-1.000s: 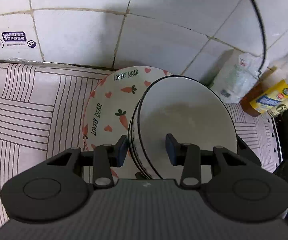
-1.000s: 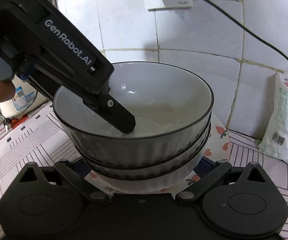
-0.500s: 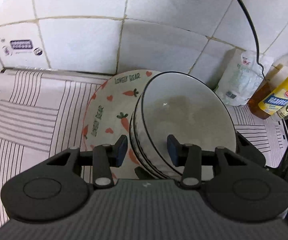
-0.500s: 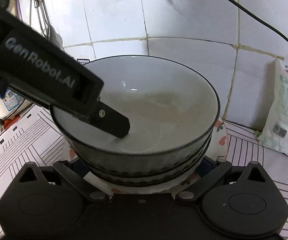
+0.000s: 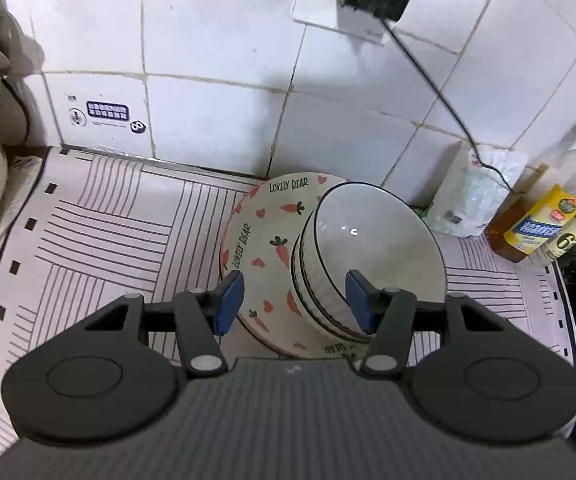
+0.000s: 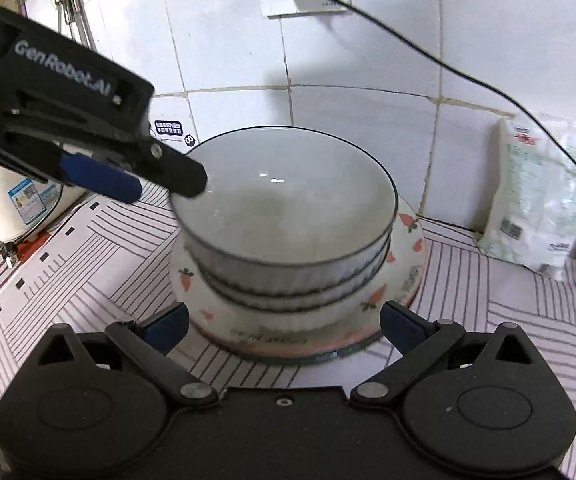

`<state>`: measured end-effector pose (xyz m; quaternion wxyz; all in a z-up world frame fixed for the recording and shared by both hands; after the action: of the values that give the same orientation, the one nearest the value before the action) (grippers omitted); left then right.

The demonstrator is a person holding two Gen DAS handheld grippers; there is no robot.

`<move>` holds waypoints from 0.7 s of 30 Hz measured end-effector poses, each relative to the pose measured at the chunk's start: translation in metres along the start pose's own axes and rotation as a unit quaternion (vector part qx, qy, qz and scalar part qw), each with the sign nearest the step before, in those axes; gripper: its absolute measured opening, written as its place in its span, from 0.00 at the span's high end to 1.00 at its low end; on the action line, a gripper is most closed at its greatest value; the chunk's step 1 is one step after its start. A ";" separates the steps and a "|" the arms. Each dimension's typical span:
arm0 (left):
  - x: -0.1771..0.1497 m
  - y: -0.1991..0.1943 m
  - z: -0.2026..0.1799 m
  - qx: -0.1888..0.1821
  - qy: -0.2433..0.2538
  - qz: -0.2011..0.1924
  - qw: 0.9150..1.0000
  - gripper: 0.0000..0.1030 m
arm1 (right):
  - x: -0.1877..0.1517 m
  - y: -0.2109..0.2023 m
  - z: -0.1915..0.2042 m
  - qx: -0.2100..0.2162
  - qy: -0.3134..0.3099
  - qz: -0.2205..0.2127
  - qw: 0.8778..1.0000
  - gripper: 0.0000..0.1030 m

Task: Organize plates and bowls

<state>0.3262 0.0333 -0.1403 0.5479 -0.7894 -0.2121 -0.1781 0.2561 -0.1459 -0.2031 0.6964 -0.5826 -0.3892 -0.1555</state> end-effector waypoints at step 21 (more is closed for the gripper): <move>-0.068 -0.126 -0.009 0.024 0.038 -0.027 0.999 0.39 | -0.033 -0.128 0.018 -0.086 0.053 -0.008 0.995 0.00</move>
<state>0.2016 0.0543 -0.0722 0.5692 -0.7627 -0.2167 -0.2177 0.1428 -0.1718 -0.1380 0.6621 -0.6279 -0.3418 -0.2248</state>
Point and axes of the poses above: each gripper's, at about its wrist camera, not at the fingertips, and y roughly the way its jaws point, z to its left, x to its top, the point moved 5 cm from there along y, roughly the way its jaws point, and after that the axes turned 8 degrees about -y, right-handed, at the moved point
